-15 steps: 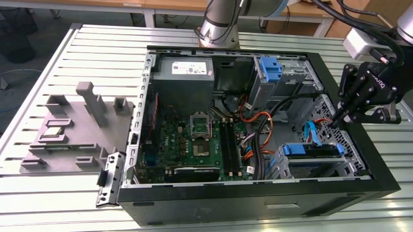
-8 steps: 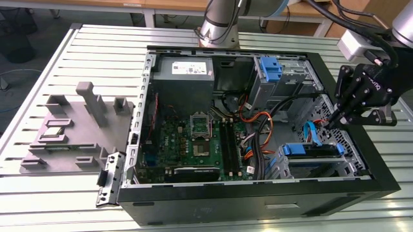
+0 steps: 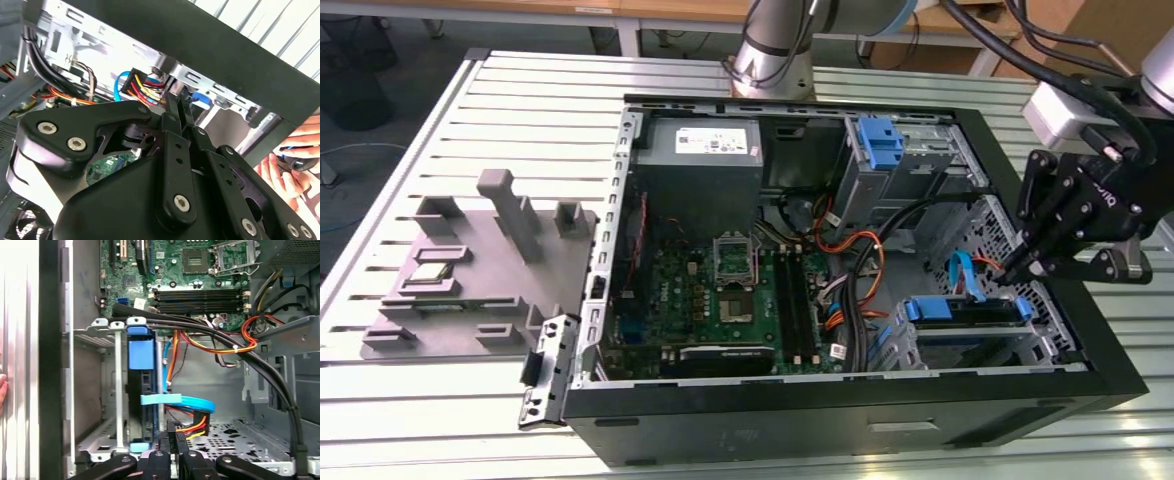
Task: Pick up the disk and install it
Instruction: 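Insert the second disk wire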
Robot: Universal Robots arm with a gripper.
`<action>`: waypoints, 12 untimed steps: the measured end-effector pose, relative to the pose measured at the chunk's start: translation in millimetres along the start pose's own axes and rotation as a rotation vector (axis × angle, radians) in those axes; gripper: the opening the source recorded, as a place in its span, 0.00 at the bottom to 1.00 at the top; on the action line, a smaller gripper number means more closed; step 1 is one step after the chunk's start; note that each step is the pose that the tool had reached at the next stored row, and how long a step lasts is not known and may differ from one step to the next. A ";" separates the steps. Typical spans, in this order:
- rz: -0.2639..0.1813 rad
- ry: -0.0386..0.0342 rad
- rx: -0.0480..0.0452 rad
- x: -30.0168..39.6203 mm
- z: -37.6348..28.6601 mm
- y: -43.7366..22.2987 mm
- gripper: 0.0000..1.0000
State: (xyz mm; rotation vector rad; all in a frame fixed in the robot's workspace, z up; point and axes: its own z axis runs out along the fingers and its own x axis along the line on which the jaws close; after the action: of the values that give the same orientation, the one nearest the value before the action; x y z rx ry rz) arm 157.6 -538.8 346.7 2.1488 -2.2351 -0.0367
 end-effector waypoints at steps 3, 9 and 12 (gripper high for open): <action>-0.001 -0.0004 0.0049 5.4 0.2 1.7 0.16; -0.007 -0.0019 0.0188 10.6 1.8 7.2 0.16; -0.012 -0.0018 0.0221 13.6 2.5 8.0 0.16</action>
State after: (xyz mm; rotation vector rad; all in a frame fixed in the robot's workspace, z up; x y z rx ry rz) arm 149.0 -552.1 344.8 2.1745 -2.2338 -0.0144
